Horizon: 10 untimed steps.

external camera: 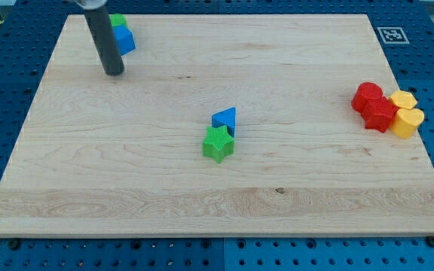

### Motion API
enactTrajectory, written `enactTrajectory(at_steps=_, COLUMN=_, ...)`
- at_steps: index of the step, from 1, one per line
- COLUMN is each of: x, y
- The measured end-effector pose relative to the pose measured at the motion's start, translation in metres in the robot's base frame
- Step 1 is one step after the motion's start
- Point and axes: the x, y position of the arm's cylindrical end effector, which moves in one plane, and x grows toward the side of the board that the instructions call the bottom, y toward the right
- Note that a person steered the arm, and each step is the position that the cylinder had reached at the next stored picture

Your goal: Move the green star into the blue cube

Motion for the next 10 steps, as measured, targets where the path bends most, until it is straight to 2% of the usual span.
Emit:
enactTrajectory(at_steps=2, x=0.136, y=0.037)
enactTrajectory(at_steps=3, x=0.178, y=0.08)
enactTrajectory(at_steps=4, x=0.178, y=0.146)
enactTrajectory(at_steps=5, x=0.145, y=0.186)
enactTrajectory(at_steps=7, x=0.062, y=0.194)
enactTrajectory(at_steps=9, x=0.004, y=0.194)
enactTrajectory(at_steps=10, x=0.0, y=0.203)
